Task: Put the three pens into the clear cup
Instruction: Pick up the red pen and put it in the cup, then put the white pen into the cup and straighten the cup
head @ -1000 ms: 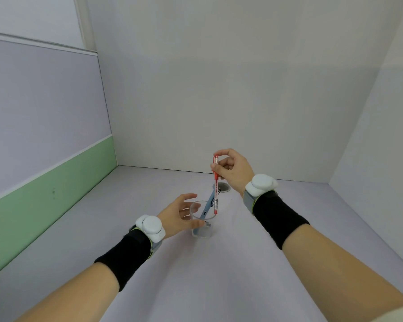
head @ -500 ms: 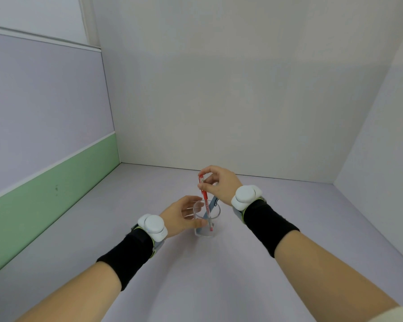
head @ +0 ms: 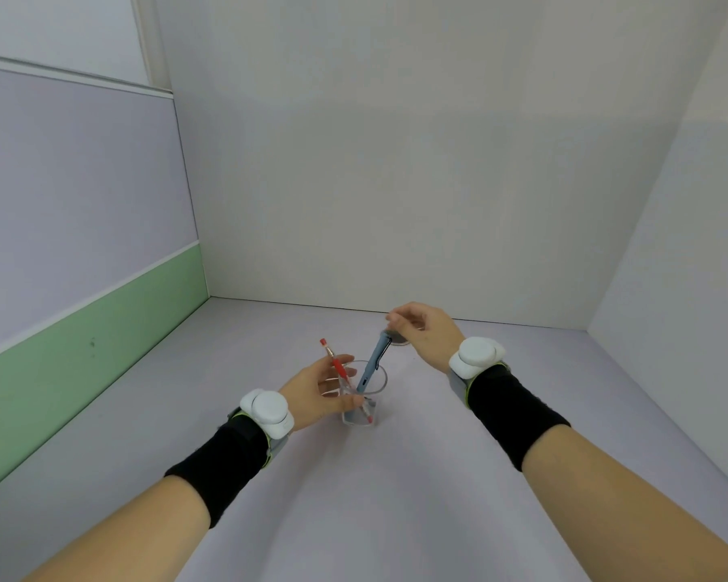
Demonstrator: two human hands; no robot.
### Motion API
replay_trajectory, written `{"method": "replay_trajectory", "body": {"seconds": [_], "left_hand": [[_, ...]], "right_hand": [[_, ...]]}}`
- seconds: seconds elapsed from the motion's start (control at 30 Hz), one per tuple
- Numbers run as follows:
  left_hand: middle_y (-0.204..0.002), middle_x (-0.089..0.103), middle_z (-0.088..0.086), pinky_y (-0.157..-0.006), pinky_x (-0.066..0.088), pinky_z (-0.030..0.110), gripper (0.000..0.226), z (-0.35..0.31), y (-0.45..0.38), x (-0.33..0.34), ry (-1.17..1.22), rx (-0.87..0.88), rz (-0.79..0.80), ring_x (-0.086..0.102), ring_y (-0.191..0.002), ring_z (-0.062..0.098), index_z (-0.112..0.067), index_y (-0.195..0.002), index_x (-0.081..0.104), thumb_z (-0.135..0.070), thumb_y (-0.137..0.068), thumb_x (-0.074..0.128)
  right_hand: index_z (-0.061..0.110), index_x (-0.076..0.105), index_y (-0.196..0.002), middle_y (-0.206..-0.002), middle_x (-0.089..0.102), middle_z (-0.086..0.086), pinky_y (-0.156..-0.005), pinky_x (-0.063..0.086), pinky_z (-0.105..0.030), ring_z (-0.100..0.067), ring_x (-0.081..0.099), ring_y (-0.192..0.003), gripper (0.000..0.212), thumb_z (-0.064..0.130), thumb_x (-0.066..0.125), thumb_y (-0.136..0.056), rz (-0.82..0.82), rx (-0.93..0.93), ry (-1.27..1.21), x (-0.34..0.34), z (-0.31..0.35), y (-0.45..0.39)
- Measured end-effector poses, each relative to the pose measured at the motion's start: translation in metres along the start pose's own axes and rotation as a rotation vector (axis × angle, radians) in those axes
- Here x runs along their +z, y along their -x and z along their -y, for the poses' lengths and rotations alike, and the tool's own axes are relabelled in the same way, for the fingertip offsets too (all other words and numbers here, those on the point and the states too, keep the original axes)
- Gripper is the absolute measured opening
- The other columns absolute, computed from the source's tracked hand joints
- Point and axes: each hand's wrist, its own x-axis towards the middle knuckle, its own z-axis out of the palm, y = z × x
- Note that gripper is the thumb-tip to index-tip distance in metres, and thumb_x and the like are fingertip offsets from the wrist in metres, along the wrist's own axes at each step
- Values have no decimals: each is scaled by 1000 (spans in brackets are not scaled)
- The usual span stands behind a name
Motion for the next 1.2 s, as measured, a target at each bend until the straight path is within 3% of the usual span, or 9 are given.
{"method": "replay_trajectory", "body": {"seconds": [0.07,0.17,0.37,0.57,0.67,0.8,0.9,1.03,1.2], "left_hand": [[-129,61,-2,-86,54,17,70,1,0,1,0,-4,-2,63,-112,9,-24,-133,47,-21,-74,83],[-131,59,0,-87,54,19,72,2,-1,2,19,-15,-15,63,-112,11,-20,-135,45,-18,-74,82],[-133,56,1,-95,50,26,75,4,-2,6,60,-30,-23,60,-118,20,-18,-140,38,-14,-77,79],[-126,60,0,-84,54,18,65,7,0,5,48,-34,-19,64,-112,13,-21,-133,45,-16,-78,79],[-123,61,-1,-80,55,15,64,8,1,4,42,-35,-28,63,-114,16,-20,-132,46,-17,-78,80],[-125,60,-1,-78,54,13,65,7,1,4,17,-37,-19,63,-111,10,-19,-134,45,-19,-78,79],[-123,61,1,-76,54,13,63,8,2,6,21,-35,-21,64,-107,5,-17,-133,46,-16,-79,78],[-122,61,0,-76,54,12,63,7,2,8,23,-35,-16,64,-106,5,-17,-134,46,-16,-80,78],[-123,61,1,-76,54,13,62,7,2,10,27,-33,-10,64,-105,4,-18,-134,46,-16,-80,78]], "right_hand": [[12,71,-100,-92,74,1,-76,48,-8,3,68,-78,16,24,62,-94,-32,14,63,-13,-7,5],[14,72,-99,-90,73,1,-73,47,-15,-8,67,-75,13,21,63,-92,-43,78,120,-28,-19,11],[24,72,-89,-88,76,1,-74,52,-26,-11,70,-70,7,23,65,-88,-24,187,219,-43,-39,25],[27,69,-88,-80,70,6,-62,47,-18,-11,65,-59,6,26,71,-82,39,318,387,-47,-58,39],[22,69,-98,-86,65,5,-73,46,-23,-15,62,-73,20,28,73,-79,92,398,503,-48,-69,44],[19,68,-99,-93,61,3,-74,44,-23,-16,58,-85,21,26,70,-79,100,435,640,-46,-76,49],[19,63,-95,-94,59,2,-74,43,-24,-18,56,-86,16,22,68,-80,74,433,666,-48,-78,48],[9,61,-109,-104,61,-8,-74,45,-28,-23,57,-85,29,21,67,-83,7,452,693,-54,-77,47],[7,54,-117,-117,64,-12,-82,45,-30,-30,61,-107,33,22,61,-89,30,531,730,-55,-82,53]]}}
